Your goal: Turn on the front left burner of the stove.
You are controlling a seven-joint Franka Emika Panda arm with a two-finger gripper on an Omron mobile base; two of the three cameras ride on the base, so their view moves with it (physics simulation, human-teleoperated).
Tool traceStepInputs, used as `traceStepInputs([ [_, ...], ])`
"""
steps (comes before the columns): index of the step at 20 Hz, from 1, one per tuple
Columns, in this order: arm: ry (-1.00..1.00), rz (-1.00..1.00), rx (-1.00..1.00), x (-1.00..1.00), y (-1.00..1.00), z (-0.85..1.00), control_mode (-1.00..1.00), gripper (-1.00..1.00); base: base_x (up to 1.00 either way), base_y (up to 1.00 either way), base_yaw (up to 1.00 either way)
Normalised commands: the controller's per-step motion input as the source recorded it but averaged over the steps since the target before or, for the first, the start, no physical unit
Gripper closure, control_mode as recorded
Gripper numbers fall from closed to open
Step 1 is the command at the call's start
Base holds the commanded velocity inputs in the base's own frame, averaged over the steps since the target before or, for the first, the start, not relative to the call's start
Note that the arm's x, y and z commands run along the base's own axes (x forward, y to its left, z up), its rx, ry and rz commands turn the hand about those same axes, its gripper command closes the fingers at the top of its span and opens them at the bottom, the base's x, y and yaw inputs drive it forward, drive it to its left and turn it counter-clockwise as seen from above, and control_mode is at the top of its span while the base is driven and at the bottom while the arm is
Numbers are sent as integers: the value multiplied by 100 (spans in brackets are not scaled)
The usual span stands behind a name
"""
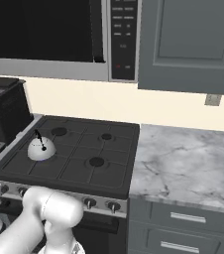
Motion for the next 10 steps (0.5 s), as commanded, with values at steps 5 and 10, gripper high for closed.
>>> traceStepInputs([
  [5,-1,5,-63,0,51,-27,-100,100,0,0,0],
  [10,-17,9,-42,0,39,-32,-100,100,0,0,0],
])
